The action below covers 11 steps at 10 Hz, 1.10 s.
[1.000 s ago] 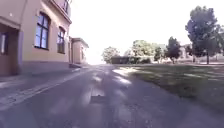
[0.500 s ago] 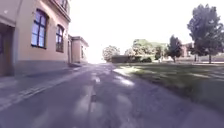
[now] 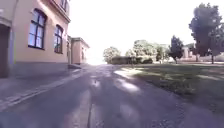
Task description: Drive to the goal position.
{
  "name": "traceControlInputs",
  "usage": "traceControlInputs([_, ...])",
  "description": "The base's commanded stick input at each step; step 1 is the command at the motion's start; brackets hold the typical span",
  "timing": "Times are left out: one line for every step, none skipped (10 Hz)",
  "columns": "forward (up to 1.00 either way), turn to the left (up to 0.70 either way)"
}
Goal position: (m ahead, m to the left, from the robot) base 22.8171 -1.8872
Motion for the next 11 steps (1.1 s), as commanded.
traceControlInputs([0.7, 0.0])
traceControlInputs([0.7, 0.0])
traceControlInputs([0.7, 0.0])
traceControlInputs([0.7, 0.0])
traceControlInputs([0.7, 0.0])
traceControlInputs([0.7, 0.0])
traceControlInputs([0.7, 0.0])
traceControlInputs([0.7, 0.0])
traceControlInputs([0.7, 0.0])
traceControlInputs([0.7, 0.0])
traceControlInputs([0.7, 0.0])
